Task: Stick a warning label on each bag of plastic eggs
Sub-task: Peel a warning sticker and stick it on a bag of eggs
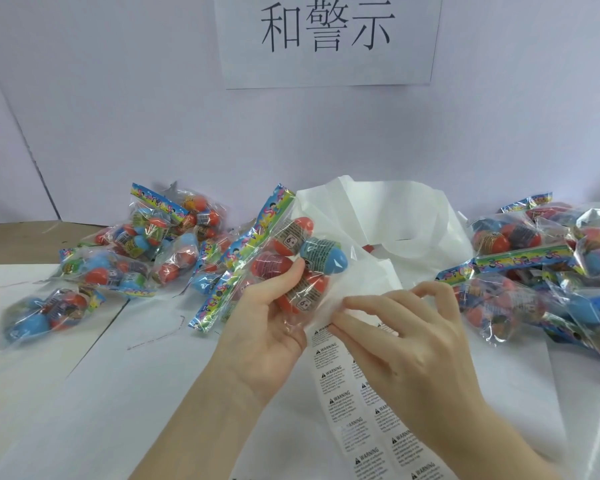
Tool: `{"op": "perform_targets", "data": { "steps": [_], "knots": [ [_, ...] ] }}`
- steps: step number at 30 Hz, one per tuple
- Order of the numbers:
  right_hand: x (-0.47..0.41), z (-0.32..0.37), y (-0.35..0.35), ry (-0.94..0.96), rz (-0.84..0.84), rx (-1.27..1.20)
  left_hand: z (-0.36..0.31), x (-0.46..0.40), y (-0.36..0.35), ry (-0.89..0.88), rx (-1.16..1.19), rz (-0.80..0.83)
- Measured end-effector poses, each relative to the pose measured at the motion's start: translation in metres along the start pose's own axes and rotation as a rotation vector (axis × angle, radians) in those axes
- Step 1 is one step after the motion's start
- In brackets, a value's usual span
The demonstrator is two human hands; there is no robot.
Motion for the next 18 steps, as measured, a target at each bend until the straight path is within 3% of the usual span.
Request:
{"op": "perform_targets", "data": {
  "steps": [8,18],
  "knots": [
    [-0.0015,0.0042,-0.0073,-0.022,0.053,-0.191,0.0021,-0.0017,0.0036,0.032,0.022,-0.004],
    [-0.0042,0.0090,-0.0009,0.165,0.112,-0.082,0.0055,0.0000,-0.0019,0.069,0.036,0.005]
  ]
}}
Point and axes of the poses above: each hand's wrist, its own x-axis away from the middle knuckle, its own y-axis out of the back of the hand, z = x × y, the point moved 4 cm from there along -x, towards the middle knuckle, and after that the axes turned 15 degrees about y, right-handed, at the moved point
